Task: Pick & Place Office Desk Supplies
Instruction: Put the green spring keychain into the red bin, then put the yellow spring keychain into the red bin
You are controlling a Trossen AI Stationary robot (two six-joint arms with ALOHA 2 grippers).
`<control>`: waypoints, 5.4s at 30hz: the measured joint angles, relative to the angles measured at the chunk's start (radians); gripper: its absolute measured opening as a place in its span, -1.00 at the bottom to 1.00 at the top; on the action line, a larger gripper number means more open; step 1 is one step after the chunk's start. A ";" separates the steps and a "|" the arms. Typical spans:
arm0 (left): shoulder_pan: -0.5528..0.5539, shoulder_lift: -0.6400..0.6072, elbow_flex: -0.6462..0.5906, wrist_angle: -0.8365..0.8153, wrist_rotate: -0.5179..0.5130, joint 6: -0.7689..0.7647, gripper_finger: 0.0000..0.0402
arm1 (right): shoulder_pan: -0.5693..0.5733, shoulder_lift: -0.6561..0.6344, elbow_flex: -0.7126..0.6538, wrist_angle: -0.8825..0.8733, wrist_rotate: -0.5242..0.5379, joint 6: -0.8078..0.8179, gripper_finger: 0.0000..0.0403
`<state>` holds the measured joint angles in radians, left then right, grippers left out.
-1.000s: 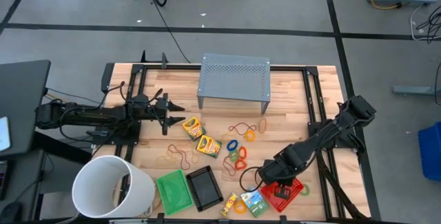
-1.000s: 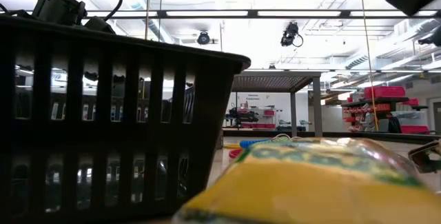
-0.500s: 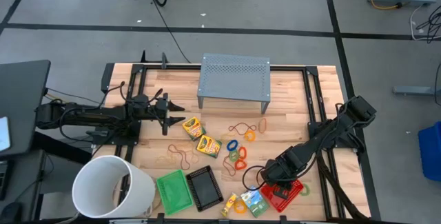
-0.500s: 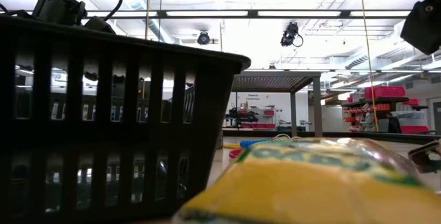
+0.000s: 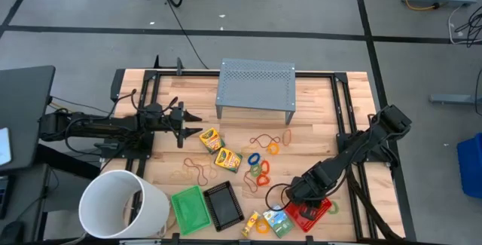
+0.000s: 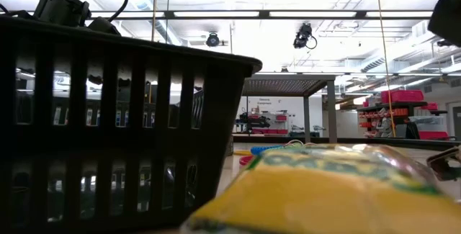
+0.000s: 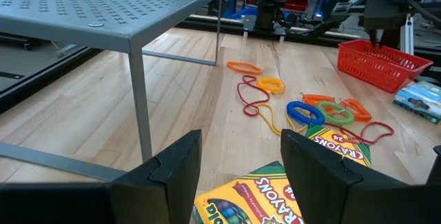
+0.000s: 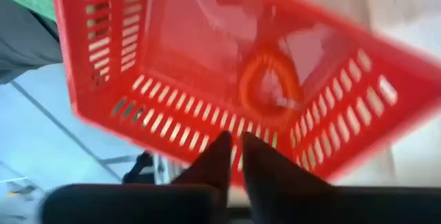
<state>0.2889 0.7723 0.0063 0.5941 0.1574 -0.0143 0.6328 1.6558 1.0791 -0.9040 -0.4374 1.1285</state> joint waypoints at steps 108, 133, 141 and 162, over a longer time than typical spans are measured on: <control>0.000 0.000 0.000 -0.015 0.000 0.034 0.01 | 0.256 0.003 -0.068 -0.007 -0.018 0.307 -0.98; 0.000 0.000 0.000 -0.014 0.000 0.038 0.01 | -0.017 0.000 0.052 -0.056 0.458 -0.117 -0.99; 0.000 0.000 0.000 -0.014 0.000 0.037 0.01 | -0.042 0.000 0.039 -0.024 0.403 -0.116 -0.60; 0.000 0.000 0.000 0.002 0.000 0.037 0.01 | -0.119 0.000 0.107 0.048 0.615 -0.386 -0.04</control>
<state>0.2886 0.7723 0.0063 0.5960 0.1577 0.0231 0.5140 1.6558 1.1866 -0.8562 0.1775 0.7422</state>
